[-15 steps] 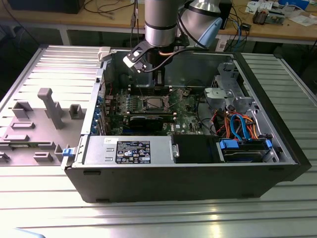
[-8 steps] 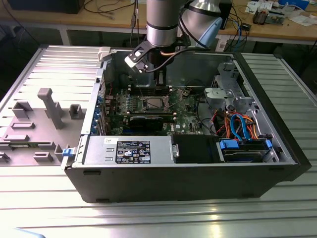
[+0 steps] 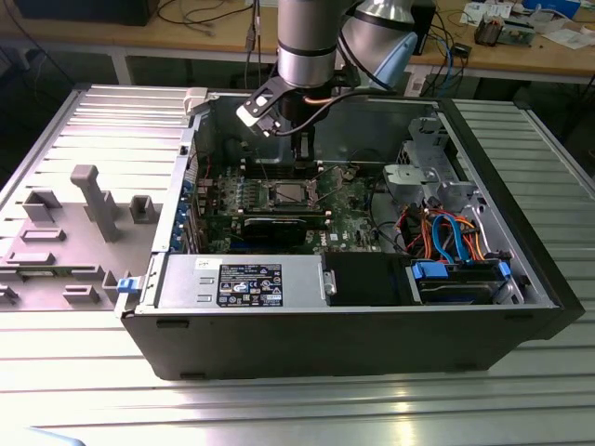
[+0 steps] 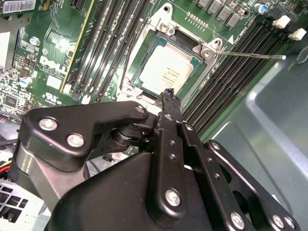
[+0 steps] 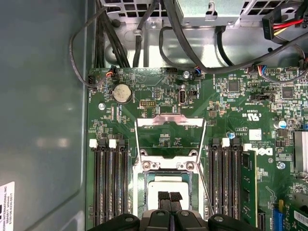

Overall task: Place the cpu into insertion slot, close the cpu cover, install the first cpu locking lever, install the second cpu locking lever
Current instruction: 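Close the cpu cover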

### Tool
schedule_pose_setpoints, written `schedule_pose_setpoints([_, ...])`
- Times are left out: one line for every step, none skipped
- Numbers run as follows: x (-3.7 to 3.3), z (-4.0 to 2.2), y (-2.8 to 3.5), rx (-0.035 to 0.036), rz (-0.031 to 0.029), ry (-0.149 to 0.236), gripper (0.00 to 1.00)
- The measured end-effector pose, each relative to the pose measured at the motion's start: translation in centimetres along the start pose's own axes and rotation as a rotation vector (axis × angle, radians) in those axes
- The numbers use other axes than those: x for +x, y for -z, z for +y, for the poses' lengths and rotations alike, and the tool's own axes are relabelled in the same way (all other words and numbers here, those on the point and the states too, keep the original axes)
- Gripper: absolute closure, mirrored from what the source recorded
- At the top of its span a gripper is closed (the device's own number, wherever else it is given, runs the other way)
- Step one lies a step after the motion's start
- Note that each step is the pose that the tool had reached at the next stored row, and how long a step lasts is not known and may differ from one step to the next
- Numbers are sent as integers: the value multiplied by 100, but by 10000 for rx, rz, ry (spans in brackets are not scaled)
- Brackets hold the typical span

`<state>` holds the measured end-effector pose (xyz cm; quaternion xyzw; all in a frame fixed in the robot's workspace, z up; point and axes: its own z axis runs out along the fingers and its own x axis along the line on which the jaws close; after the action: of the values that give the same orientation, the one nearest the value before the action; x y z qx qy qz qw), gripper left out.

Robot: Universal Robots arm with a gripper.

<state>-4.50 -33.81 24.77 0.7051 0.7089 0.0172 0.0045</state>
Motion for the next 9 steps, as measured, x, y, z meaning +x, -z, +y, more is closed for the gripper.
schedule_pose_setpoints([0,0,0,-1,0,-1,89])
schedule_pose_setpoints([0,1,0,0,0,1,89])
schedule_pose_setpoints([1,1,1,-1,2,1,89])
schedule_pose_setpoints([1,2,5,0,1,1,89])
schedule_pose_setpoints([1,1,10,0,0,1,89])
schedule_pose_setpoints([0,2,28,0,0,1,89])
schedule_pose_setpoints([1,3,55,0,-1,0,89])
schedule_pose_setpoints([1,3,73,0,0,1,89])
schedule_pose_setpoints([2,4,88,0,0,0,89])
